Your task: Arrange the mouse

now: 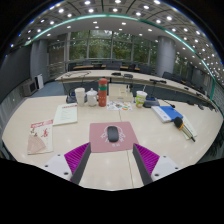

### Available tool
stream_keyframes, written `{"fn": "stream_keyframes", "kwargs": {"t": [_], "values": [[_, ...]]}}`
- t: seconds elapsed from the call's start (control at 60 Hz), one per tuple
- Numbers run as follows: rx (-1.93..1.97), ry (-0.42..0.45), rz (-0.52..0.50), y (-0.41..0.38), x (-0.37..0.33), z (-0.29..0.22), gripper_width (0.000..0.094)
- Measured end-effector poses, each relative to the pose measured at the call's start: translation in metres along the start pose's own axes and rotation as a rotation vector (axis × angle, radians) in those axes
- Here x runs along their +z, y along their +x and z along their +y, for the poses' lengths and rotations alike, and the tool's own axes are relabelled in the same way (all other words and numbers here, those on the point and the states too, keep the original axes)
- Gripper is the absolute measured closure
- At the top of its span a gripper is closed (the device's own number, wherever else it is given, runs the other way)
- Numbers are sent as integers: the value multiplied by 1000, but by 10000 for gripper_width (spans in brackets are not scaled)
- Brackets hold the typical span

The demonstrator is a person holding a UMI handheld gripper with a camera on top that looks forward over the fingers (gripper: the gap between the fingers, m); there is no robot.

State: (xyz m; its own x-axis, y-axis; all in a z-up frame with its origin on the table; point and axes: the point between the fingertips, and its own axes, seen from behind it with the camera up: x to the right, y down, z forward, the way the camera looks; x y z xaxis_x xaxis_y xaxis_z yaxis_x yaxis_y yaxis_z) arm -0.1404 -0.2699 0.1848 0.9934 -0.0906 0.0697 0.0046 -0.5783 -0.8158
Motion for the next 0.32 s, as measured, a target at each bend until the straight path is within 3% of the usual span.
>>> {"fn": "stream_keyframes", "kwargs": {"t": [0.317], "values": [[-23,37,21,3,-54,6,81]]}}
